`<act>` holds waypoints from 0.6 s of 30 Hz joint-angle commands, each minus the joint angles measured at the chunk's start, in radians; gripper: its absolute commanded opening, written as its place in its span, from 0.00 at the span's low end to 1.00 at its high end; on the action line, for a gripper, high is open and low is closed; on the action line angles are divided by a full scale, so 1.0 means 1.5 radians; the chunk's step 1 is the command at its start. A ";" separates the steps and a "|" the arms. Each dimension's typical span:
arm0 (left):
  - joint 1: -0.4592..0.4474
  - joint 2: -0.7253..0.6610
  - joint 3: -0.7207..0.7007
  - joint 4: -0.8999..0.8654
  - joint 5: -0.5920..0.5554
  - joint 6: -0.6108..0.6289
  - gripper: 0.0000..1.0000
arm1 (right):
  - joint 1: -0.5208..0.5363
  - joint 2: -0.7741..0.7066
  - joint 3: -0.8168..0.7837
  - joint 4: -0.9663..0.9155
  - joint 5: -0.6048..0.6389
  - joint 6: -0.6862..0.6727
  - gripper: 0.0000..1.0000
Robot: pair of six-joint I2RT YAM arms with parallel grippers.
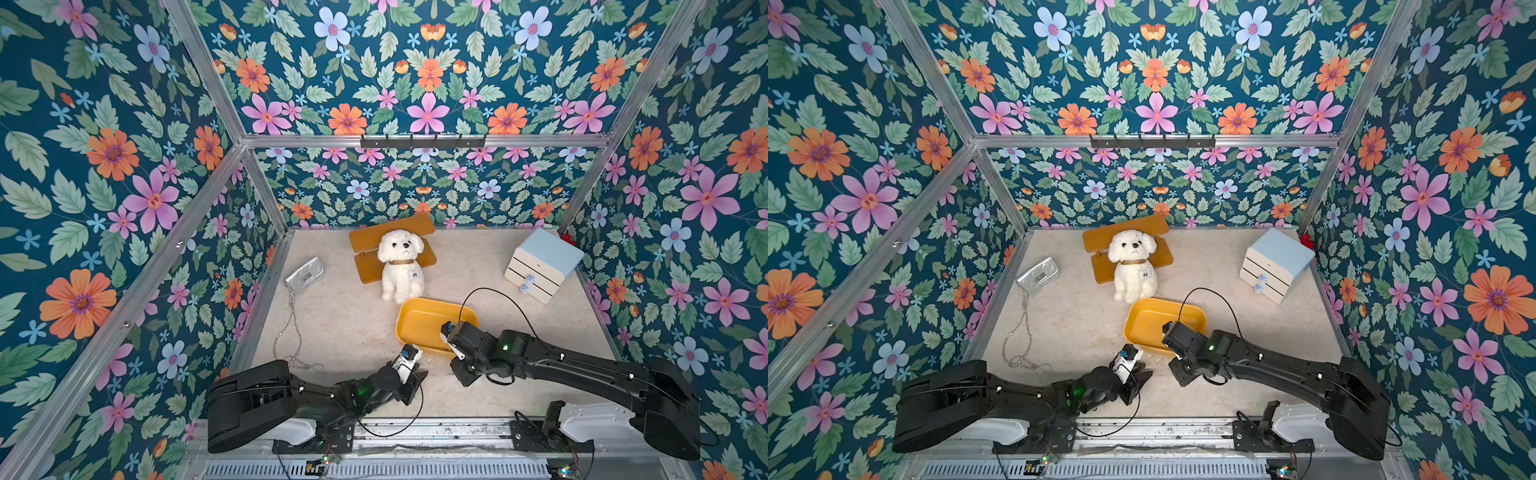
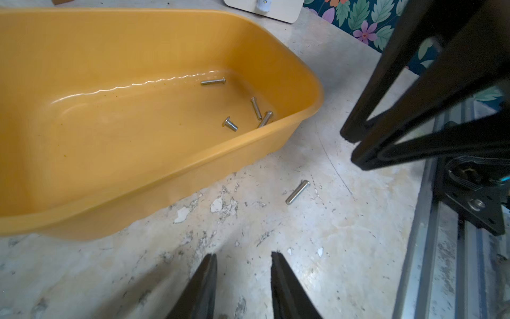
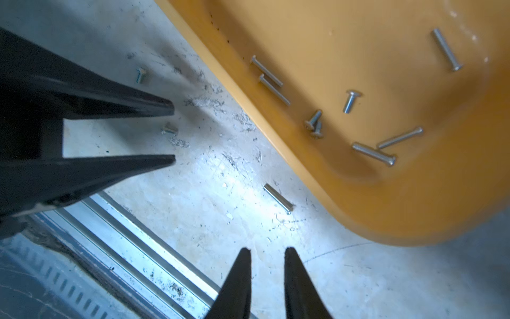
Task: Put the screws on the desktop into the storage box
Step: Pick up the screw from the center of the board.
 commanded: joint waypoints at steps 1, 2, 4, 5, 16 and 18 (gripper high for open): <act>0.000 -0.010 -0.003 -0.005 -0.016 0.001 0.39 | 0.003 0.019 -0.020 0.017 0.000 0.015 0.30; 0.000 -0.010 -0.003 -0.006 -0.017 0.000 0.39 | 0.004 0.033 -0.020 0.019 -0.002 0.011 0.31; -0.001 -0.009 -0.001 -0.010 -0.022 -0.003 0.38 | 0.004 0.056 -0.020 0.037 -0.003 0.009 0.33; -0.001 -0.007 0.000 -0.011 -0.023 -0.003 0.39 | 0.003 0.068 -0.012 0.034 -0.003 0.005 0.33; 0.000 -0.027 -0.016 -0.009 -0.057 -0.009 0.39 | 0.005 0.180 0.046 0.019 -0.002 -0.018 0.36; 0.001 -0.056 -0.037 0.003 -0.075 -0.015 0.39 | 0.005 0.194 0.054 0.018 -0.002 -0.023 0.36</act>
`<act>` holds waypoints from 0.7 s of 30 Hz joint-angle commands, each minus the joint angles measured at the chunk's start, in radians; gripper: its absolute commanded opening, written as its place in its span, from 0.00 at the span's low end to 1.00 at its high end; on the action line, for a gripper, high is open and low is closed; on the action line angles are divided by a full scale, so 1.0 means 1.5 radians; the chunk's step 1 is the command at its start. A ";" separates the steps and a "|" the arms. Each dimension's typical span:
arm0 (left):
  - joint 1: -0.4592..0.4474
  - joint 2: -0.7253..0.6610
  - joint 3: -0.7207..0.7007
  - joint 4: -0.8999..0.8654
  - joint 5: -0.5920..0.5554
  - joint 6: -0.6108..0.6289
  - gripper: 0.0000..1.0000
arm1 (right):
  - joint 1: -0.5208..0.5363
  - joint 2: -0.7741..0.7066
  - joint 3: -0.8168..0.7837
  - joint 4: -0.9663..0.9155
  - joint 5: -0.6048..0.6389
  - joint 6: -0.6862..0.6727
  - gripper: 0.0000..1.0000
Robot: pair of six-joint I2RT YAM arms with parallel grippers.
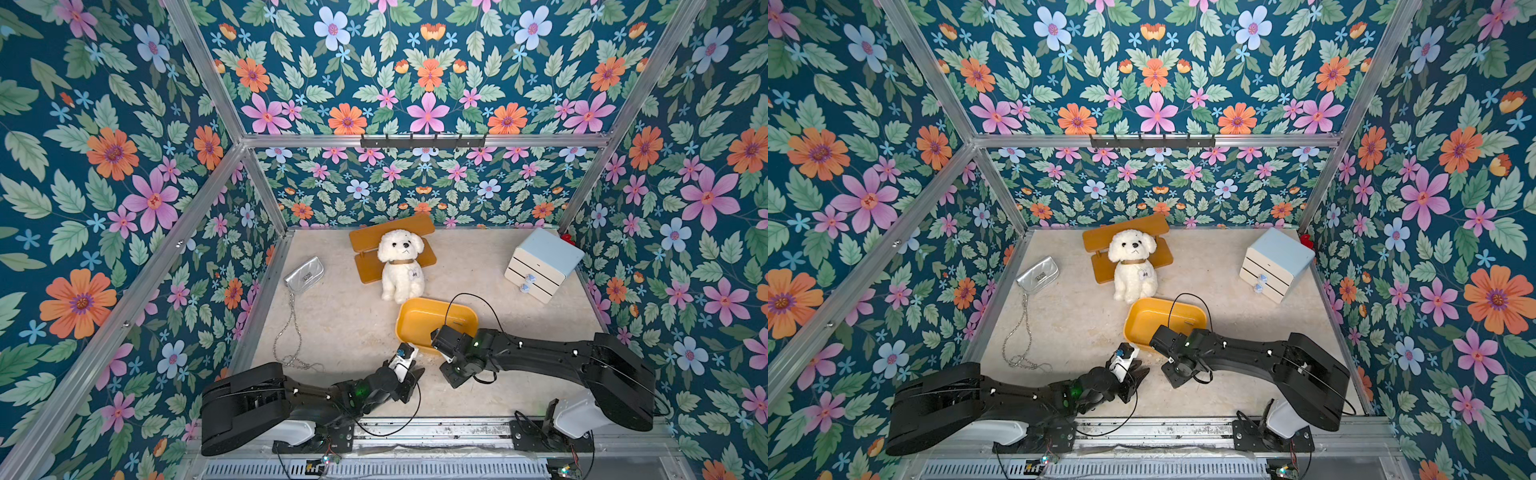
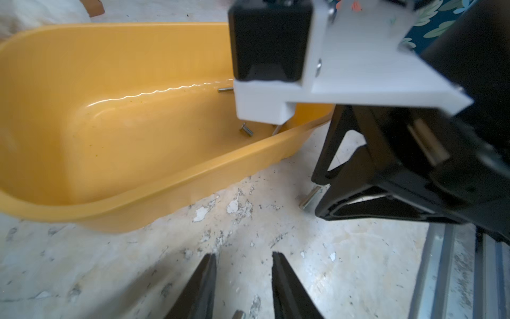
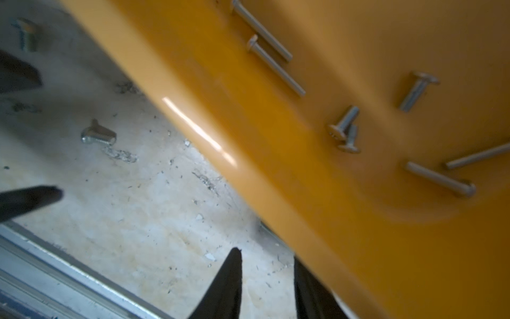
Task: Put the screws on the desktop into the storage box
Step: Pick up the screw from the center of the board.
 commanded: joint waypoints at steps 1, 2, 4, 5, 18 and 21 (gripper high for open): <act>0.001 -0.035 -0.019 0.004 -0.034 -0.011 0.39 | 0.000 0.019 0.013 -0.021 0.002 -0.013 0.36; 0.001 -0.048 -0.020 -0.012 -0.038 -0.011 0.39 | 0.000 0.028 0.018 -0.027 0.004 -0.013 0.36; 0.001 -0.063 -0.025 -0.016 -0.037 -0.010 0.39 | 0.000 0.045 0.024 -0.042 0.003 -0.013 0.35; 0.001 -0.068 -0.029 -0.015 -0.036 -0.010 0.39 | -0.001 0.052 0.024 -0.049 0.002 -0.012 0.34; 0.001 -0.079 -0.036 -0.013 -0.040 -0.014 0.39 | 0.000 0.061 0.026 -0.049 0.003 -0.004 0.09; 0.001 -0.079 -0.033 -0.011 -0.037 -0.034 0.38 | 0.001 0.026 0.034 -0.030 -0.008 -0.010 0.05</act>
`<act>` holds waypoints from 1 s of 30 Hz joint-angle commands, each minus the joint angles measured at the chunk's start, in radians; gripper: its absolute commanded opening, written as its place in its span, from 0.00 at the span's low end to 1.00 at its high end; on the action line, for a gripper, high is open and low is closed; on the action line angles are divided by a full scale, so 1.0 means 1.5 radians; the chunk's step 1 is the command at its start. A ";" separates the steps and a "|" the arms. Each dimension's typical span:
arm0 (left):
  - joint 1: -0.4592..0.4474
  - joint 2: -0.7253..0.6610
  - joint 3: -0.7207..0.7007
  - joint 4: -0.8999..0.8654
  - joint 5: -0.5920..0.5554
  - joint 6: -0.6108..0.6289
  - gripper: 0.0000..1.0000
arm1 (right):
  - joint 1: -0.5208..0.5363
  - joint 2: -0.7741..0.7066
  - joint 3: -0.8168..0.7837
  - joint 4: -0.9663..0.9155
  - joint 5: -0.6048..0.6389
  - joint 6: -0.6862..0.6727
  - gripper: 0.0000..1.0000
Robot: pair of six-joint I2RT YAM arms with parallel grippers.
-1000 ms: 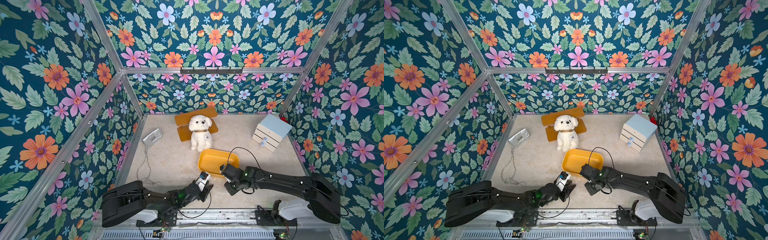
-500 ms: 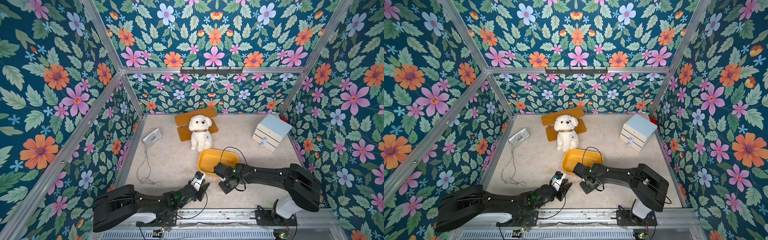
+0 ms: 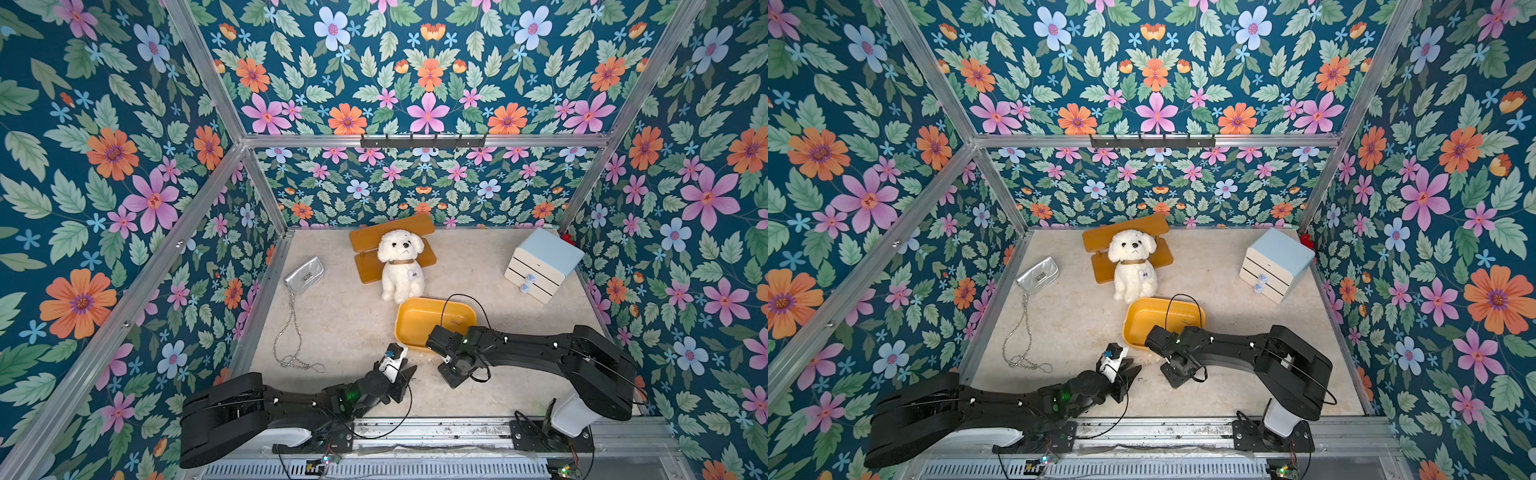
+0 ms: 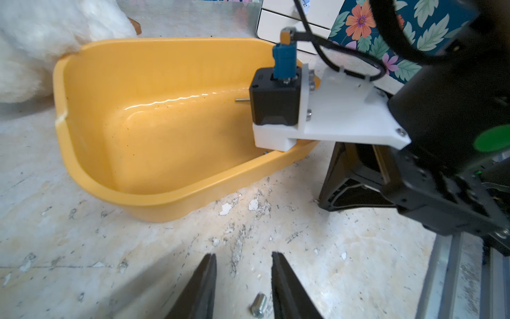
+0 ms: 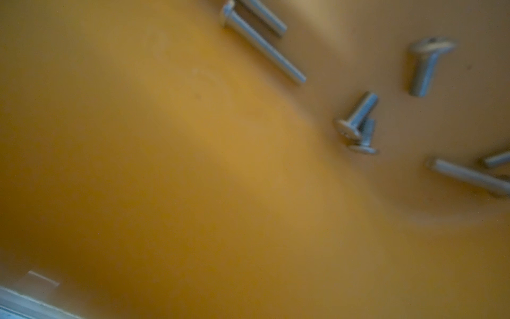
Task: Put the screws on the desktop into the storage box
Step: Pick up the screw from the center of the board, then place the screw in the storage box.
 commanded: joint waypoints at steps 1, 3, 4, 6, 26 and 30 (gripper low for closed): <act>0.000 0.002 0.006 0.000 0.002 -0.024 0.38 | 0.001 -0.036 0.010 0.004 -0.018 -0.010 0.05; -0.001 0.000 0.026 -0.037 -0.003 -0.043 0.38 | -0.002 -0.062 0.027 0.002 -0.021 -0.017 0.05; -0.001 -0.002 0.035 -0.058 -0.004 -0.051 0.38 | -0.005 -0.070 0.038 -0.001 -0.020 -0.022 0.05; -0.006 -0.020 0.056 -0.111 -0.020 -0.071 0.37 | -0.016 -0.081 0.059 -0.006 -0.014 -0.034 0.05; -0.016 -0.224 0.063 -0.437 -0.076 -0.189 0.37 | -0.156 0.047 0.174 0.021 -0.027 -0.094 0.06; -0.016 -0.235 0.060 -0.440 -0.099 -0.193 0.37 | -0.156 -0.005 0.156 0.028 -0.054 -0.086 0.06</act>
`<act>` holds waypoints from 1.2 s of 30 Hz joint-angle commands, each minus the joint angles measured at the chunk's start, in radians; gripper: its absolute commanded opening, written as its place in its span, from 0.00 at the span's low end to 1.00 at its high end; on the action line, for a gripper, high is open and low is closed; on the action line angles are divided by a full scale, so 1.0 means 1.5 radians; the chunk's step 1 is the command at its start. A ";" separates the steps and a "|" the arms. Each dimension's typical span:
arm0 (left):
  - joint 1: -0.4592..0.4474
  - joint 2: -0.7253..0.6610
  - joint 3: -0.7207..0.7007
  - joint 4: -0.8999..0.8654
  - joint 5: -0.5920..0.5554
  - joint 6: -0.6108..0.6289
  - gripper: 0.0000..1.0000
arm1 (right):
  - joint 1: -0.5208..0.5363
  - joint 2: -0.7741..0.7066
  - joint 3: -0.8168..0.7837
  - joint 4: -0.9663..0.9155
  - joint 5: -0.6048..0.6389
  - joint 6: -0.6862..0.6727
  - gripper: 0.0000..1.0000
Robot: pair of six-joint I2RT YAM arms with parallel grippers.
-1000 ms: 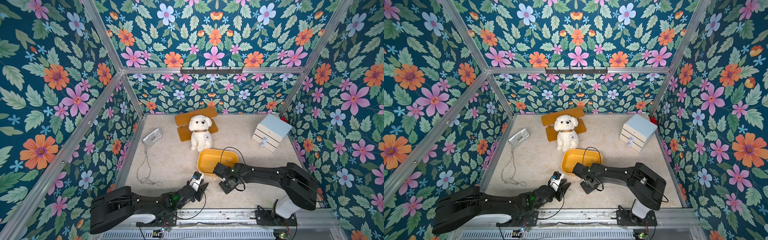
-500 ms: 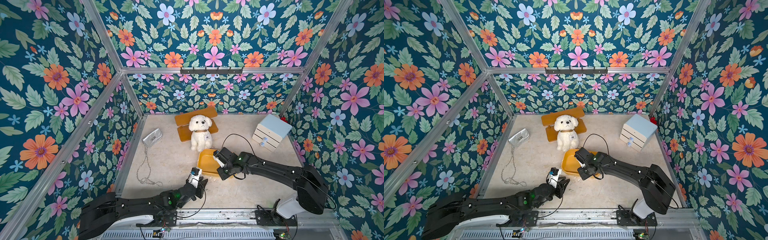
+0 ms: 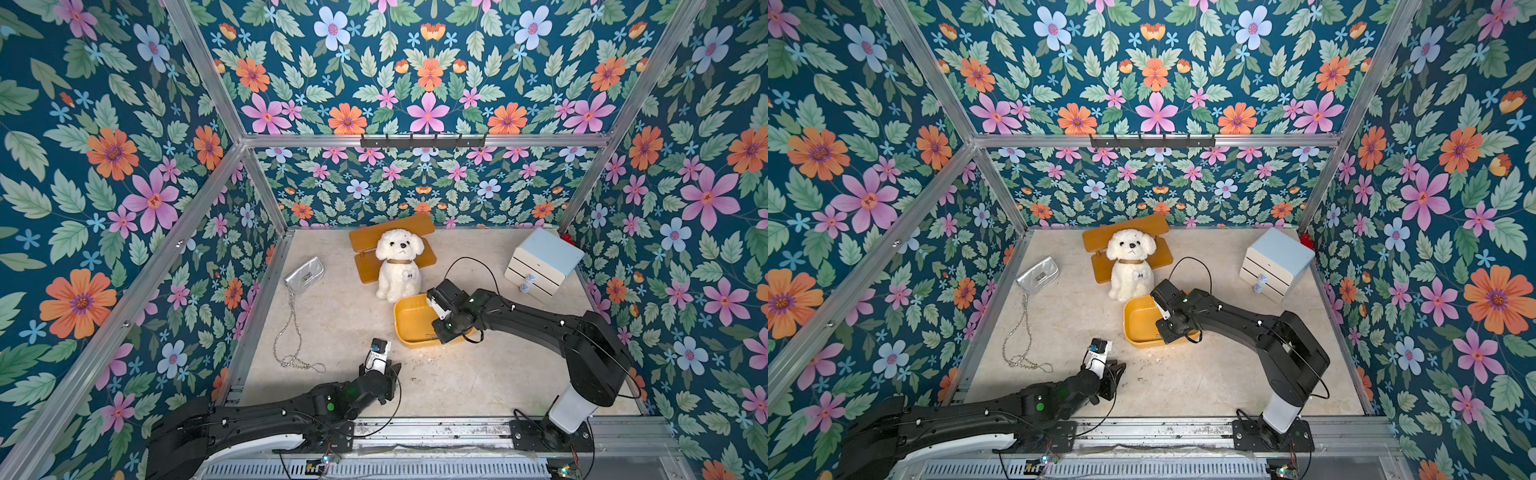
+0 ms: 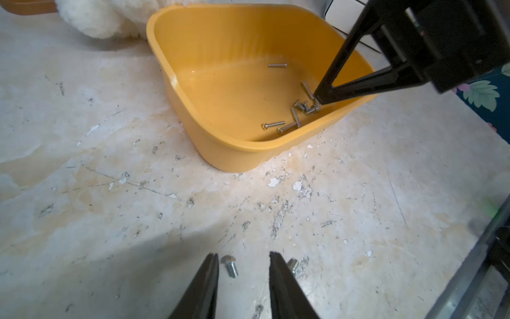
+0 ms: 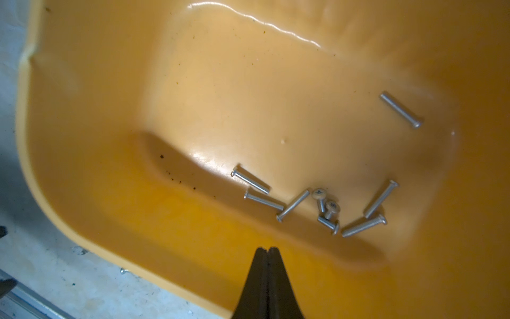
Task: Put the screws on the desktop into the storage box
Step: Place the screw in the storage box, then pick up the screw from the center of the board.
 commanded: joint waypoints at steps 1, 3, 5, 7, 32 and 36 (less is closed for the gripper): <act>0.000 -0.013 -0.006 -0.001 -0.017 -0.010 0.37 | 0.000 -0.037 -0.008 0.012 -0.028 0.003 0.07; 0.000 -0.025 -0.009 0.009 -0.018 -0.007 0.37 | 0.000 -0.031 0.004 0.005 -0.026 0.006 0.17; 0.000 -0.030 -0.019 0.020 -0.017 -0.009 0.38 | 0.002 -0.021 0.012 -0.006 0.001 -0.002 0.22; 0.000 -0.023 -0.023 0.014 -0.020 -0.020 0.38 | 0.014 -0.045 -0.012 0.024 -0.004 -0.006 0.19; 0.000 0.052 -0.078 0.107 -0.050 -0.068 0.33 | 0.230 0.077 -0.025 0.076 -0.038 0.015 0.32; 0.000 0.036 -0.085 0.111 -0.044 -0.066 0.33 | 0.233 0.089 -0.018 0.073 -0.032 0.019 0.33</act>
